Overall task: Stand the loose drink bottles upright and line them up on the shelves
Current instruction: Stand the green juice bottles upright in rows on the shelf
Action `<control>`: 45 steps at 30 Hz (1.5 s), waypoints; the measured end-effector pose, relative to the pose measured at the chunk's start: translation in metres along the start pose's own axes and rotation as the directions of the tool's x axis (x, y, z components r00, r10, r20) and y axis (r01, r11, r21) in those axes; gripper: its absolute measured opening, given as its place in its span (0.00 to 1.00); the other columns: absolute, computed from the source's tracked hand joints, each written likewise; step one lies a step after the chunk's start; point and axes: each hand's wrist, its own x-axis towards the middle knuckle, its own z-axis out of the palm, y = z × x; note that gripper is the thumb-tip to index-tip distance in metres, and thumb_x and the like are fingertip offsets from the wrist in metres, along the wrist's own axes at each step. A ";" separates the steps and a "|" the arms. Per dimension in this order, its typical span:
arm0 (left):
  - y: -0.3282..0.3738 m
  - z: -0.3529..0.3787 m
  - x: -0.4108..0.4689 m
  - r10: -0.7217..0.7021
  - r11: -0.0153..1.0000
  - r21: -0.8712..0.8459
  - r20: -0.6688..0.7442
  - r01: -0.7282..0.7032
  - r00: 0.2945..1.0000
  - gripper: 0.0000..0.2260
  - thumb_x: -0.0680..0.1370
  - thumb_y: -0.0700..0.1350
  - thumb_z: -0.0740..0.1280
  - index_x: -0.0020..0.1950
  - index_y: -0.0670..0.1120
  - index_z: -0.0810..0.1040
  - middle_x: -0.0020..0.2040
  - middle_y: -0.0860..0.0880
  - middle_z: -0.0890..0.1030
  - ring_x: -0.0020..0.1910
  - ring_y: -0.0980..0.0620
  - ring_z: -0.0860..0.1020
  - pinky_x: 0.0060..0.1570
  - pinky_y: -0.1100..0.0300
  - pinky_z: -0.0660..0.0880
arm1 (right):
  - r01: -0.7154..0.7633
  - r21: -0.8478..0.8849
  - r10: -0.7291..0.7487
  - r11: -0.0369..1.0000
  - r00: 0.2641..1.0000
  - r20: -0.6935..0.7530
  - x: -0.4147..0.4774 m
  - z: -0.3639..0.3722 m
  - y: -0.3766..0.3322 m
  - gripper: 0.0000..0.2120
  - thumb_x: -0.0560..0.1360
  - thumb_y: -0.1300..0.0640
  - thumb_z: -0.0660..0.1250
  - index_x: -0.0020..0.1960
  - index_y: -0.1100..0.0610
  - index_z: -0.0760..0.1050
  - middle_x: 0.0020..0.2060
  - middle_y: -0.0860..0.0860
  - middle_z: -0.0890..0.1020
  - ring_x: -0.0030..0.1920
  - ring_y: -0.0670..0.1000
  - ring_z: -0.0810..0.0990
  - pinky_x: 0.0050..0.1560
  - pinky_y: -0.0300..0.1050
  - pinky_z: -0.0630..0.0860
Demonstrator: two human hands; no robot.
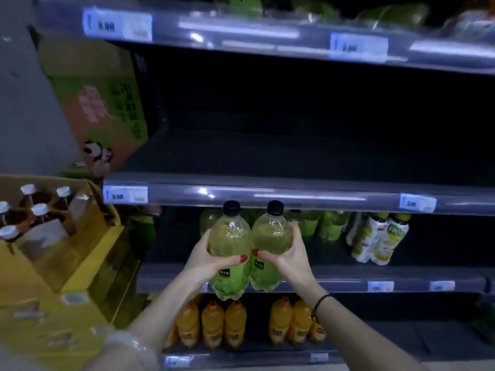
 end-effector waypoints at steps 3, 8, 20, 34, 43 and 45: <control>-0.045 -0.002 0.026 0.034 0.999 -0.003 -0.039 -0.034 0.999 0.34 0.60 0.39 0.81 0.62 0.51 0.73 0.54 0.51 0.82 0.53 0.53 0.80 0.49 0.60 0.77 | 0.034 -0.006 -0.034 0.999 0.999 0.005 0.019 0.017 0.043 0.39 0.61 0.63 0.81 0.63 0.50 0.63 0.52 0.41 0.76 0.52 0.38 0.76 0.58 0.39 0.73; -0.106 -0.008 0.076 0.094 0.996 0.008 -0.112 -0.094 0.989 0.34 0.59 0.39 0.81 0.61 0.50 0.73 0.54 0.50 0.81 0.53 0.52 0.80 0.54 0.56 0.76 | 0.088 -0.026 -0.087 0.996 0.996 0.019 0.058 0.045 0.104 0.43 0.62 0.60 0.81 0.68 0.51 0.60 0.60 0.45 0.74 0.59 0.45 0.74 0.60 0.37 0.69; -0.159 -0.012 0.147 0.205 0.979 0.036 -0.254 -0.203 0.945 0.36 0.61 0.42 0.81 0.63 0.47 0.67 0.53 0.49 0.79 0.52 0.52 0.79 0.56 0.52 0.77 | 0.118 0.041 -0.120 0.992 0.992 0.046 0.113 0.080 0.166 0.41 0.68 0.59 0.77 0.71 0.54 0.54 0.59 0.47 0.69 0.61 0.48 0.68 0.59 0.39 0.64; -0.177 -0.004 0.168 0.226 0.974 0.044 -0.271 -0.223 0.935 0.36 0.65 0.42 0.79 0.69 0.48 0.65 0.51 0.52 0.80 0.51 0.52 0.79 0.53 0.53 0.77 | 0.122 0.020 -0.123 0.992 0.992 0.006 0.131 0.083 0.188 0.47 0.68 0.54 0.76 0.77 0.52 0.51 0.74 0.52 0.63 0.73 0.53 0.61 0.66 0.41 0.62; -0.167 0.010 0.136 0.611 0.779 0.522 -0.502 -0.348 0.613 0.25 0.66 0.51 0.77 0.57 0.46 0.71 0.56 0.48 0.69 0.59 0.49 0.66 0.60 0.52 0.68 | 0.287 -0.537 -0.470 0.793 0.849 -0.241 0.112 0.082 0.177 0.32 0.73 0.43 0.69 0.69 0.58 0.64 0.63 0.52 0.72 0.66 0.52 0.69 0.68 0.49 0.64; -0.156 0.015 0.128 0.716 0.684 0.549 -0.381 -0.480 0.585 0.11 0.71 0.44 0.72 0.50 0.46 0.74 0.48 0.52 0.73 0.51 0.52 0.72 0.53 0.52 0.72 | 0.452 -0.585 -0.650 0.674 0.738 -0.179 0.106 0.077 0.166 0.17 0.76 0.50 0.67 0.61 0.58 0.72 0.54 0.50 0.76 0.57 0.50 0.74 0.60 0.46 0.70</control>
